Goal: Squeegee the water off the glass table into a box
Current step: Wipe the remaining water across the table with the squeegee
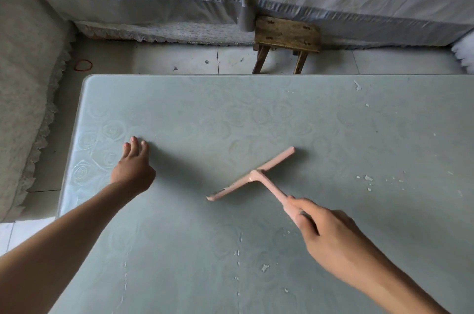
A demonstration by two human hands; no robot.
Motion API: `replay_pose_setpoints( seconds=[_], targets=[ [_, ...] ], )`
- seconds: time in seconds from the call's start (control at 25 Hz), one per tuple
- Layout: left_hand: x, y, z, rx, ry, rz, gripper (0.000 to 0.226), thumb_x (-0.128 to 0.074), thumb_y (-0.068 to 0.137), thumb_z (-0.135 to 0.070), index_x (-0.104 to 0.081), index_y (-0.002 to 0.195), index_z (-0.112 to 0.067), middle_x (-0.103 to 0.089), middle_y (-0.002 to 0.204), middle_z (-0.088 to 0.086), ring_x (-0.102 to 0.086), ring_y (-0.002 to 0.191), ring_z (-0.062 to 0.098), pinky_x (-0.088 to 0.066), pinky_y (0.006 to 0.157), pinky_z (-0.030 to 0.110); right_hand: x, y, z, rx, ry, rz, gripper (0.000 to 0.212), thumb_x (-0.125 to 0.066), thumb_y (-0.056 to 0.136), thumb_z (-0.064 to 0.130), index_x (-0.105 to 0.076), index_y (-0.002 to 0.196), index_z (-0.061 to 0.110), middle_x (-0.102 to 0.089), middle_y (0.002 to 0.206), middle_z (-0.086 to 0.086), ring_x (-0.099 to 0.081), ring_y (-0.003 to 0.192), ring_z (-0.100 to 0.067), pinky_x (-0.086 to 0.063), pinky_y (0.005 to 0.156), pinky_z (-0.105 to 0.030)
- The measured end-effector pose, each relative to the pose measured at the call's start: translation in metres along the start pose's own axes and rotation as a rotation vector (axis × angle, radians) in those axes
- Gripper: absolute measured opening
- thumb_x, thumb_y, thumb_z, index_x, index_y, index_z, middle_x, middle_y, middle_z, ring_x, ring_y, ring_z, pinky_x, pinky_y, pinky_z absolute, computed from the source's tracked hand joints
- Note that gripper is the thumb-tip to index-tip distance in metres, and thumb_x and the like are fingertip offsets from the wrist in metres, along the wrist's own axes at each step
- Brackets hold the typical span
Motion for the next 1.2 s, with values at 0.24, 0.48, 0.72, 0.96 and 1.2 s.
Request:
replay_pose_setpoints(
  seconds=[0.24, 0.48, 0.72, 0.96, 1.2],
  targets=[
    [-0.009, -0.045, 0.015, -0.192, -0.075, -0.175, 0.07, -0.039, 0.084, 0.007, -0.022, 0.151, -0.009, -0.006, 0.161, 0.003, -0.005, 0.148, 0.016, -0.011, 0.12, 0.037, -0.035, 0.036, 0.094, 0.318, -0.051, 0.051, 0.032, -0.037, 0.095, 0.027, -0.046, 0.125, 0.033, -0.067, 0.1, -0.007, -0.058, 0.087, -0.034, -0.046, 0.066, -0.034],
    [-0.029, -0.089, 0.055, -0.171, 0.018, -0.104, 0.066, -0.039, 0.089, -0.002, -0.02, 0.152, -0.01, -0.009, 0.16, 0.003, -0.005, 0.148, 0.015, -0.006, 0.121, 0.034, -0.014, -0.009, -0.008, 0.084, -0.176, 0.075, 0.032, -0.036, 0.097, 0.031, -0.042, 0.126, 0.043, -0.067, 0.105, 0.003, -0.062, 0.094, -0.027, -0.05, 0.078, -0.036],
    [-0.024, -0.117, 0.102, 0.042, 0.042, -0.051, 0.067, -0.039, 0.091, -0.007, -0.012, 0.152, -0.008, -0.002, 0.161, 0.011, -0.001, 0.148, 0.022, -0.012, 0.118, 0.036, 0.015, 0.001, 0.098, 0.408, -0.504, -0.055, 0.028, -0.034, 0.095, 0.039, -0.044, 0.121, 0.041, -0.063, 0.093, 0.001, -0.06, 0.085, -0.028, -0.04, 0.064, -0.034],
    [-0.021, -0.125, 0.156, 0.293, -0.114, -0.042, 0.064, -0.038, 0.087, -0.002, -0.019, 0.148, -0.002, -0.019, 0.155, 0.019, -0.022, 0.141, 0.032, -0.026, 0.111, 0.041, 0.012, 0.04, 0.186, 0.609, -0.68, 0.099, 0.026, -0.039, 0.092, 0.039, -0.058, 0.11, 0.04, -0.057, 0.08, 0.008, -0.058, 0.082, -0.022, -0.047, 0.066, -0.035],
    [-0.024, -0.116, 0.184, 0.388, -0.331, -0.044, 0.059, -0.04, 0.088, -0.003, -0.031, 0.146, -0.005, -0.049, 0.138, 0.021, -0.047, 0.122, 0.039, -0.038, 0.097, 0.038, -0.065, 0.043, 0.242, 0.703, -0.332, 0.252, 0.031, -0.045, 0.092, 0.05, -0.053, 0.12, 0.04, -0.066, 0.105, 0.008, -0.057, 0.096, -0.018, -0.049, 0.083, -0.038]
  ],
)
Point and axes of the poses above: each hand's wrist, its own y-axis towards the middle knuckle, its own x-axis out of the back of the hand, z = x × y, the point moved 6 cm from there along y, towards the middle knuckle
